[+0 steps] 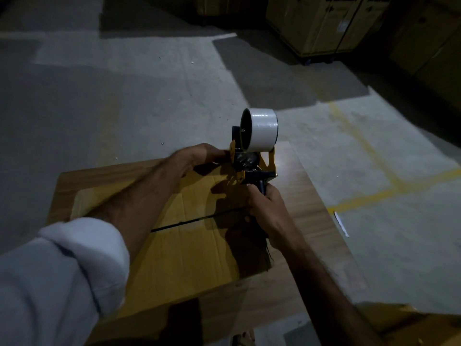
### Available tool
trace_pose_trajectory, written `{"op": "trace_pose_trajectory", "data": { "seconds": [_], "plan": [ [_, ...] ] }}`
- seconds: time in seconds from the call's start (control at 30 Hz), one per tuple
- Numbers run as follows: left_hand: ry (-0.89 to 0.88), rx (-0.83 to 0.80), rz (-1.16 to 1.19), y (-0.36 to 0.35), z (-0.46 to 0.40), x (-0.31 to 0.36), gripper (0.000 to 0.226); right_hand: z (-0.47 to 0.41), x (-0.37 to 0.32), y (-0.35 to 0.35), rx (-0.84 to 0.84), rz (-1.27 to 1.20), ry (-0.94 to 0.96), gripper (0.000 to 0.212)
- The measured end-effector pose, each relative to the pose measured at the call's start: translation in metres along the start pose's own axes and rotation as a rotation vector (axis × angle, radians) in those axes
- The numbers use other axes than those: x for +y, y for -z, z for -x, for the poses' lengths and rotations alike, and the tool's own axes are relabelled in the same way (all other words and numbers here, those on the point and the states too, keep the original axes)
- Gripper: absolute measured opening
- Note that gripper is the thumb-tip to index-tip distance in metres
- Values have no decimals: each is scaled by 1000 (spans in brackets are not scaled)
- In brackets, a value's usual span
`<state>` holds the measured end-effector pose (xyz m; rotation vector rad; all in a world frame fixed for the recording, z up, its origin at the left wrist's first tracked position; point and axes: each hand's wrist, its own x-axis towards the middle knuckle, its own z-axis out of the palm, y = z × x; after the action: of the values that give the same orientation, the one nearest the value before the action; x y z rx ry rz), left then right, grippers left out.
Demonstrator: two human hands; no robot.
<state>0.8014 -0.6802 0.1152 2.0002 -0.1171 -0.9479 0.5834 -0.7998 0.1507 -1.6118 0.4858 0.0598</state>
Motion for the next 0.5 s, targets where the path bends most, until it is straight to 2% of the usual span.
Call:
{"op": "trace_pose_trajectory", "data": {
  "seconds": [0.1, 0.27, 0.5],
  "plan": [
    [26, -38, 7, 1, -1, 2, 29, 1, -2, -1, -7, -2, -10, 18],
    [75, 31, -75, -4, -2, 3, 31, 3, -2, -3, -19, 8, -2, 30],
    [126, 28, -42, -3, -3, 4, 29, 2, -4, -5, 12, -2, 14, 22]
  ]
}}
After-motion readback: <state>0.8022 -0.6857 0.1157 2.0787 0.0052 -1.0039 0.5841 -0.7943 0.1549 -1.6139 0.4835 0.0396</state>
